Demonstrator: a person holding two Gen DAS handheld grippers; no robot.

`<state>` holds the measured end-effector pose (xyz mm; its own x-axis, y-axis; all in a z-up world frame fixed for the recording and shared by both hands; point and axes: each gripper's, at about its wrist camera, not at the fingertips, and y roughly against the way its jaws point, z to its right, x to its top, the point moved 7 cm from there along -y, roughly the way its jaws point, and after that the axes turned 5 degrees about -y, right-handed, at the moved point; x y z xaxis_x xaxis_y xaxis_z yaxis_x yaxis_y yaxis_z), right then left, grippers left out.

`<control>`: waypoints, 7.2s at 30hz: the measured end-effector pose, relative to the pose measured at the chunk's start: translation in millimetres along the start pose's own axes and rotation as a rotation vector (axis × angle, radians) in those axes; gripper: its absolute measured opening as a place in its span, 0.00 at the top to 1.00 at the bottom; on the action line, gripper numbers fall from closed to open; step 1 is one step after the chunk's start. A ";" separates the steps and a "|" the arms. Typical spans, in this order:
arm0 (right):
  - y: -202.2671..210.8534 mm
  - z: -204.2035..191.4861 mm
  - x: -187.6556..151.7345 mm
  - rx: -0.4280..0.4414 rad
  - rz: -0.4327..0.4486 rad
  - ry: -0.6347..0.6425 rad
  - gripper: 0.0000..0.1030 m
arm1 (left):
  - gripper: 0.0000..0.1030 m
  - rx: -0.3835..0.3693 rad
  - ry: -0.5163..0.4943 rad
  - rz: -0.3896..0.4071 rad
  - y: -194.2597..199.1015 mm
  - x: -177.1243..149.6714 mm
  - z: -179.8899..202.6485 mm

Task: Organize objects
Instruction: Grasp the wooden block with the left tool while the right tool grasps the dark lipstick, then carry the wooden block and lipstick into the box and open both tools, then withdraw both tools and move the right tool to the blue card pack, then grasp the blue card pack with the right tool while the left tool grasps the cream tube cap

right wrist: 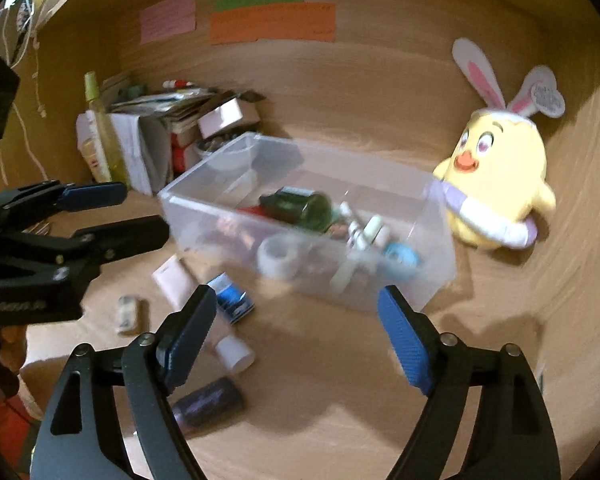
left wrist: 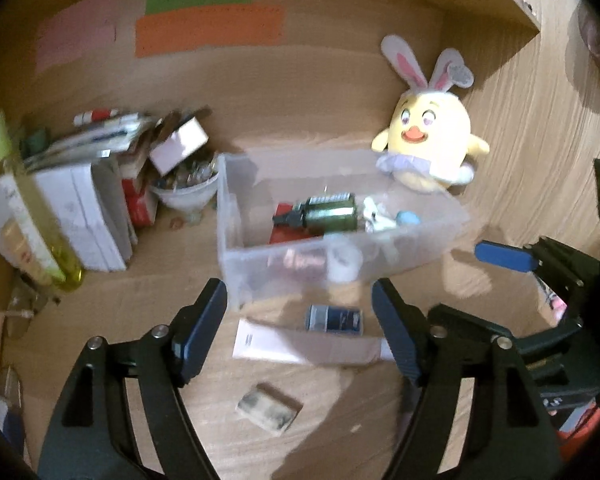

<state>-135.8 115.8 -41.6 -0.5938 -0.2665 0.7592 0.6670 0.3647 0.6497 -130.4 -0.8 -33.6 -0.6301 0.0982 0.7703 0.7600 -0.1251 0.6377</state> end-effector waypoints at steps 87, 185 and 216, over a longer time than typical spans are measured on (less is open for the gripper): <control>20.4 53.3 97.7 -0.021 0.231 -0.101 0.77 | 0.57 -0.048 0.053 0.035 -17.6 51.5 -0.1; -72.7 -16.5 -16.9 0.153 -0.244 0.113 0.51 | 0.31 -0.067 0.106 -0.162 -33.6 -53.8 -21.7; -36.8 -22.8 -59.9 0.227 -0.220 0.101 0.75 | 0.26 -0.095 0.068 -0.284 -23.6 -85.0 20.7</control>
<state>-114.5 98.1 -110.1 -0.6574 -0.4439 0.6089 0.4035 0.4751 0.7820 -91.5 14.3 -114.1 -0.8271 0.0765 0.5568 0.5354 -0.1942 0.8219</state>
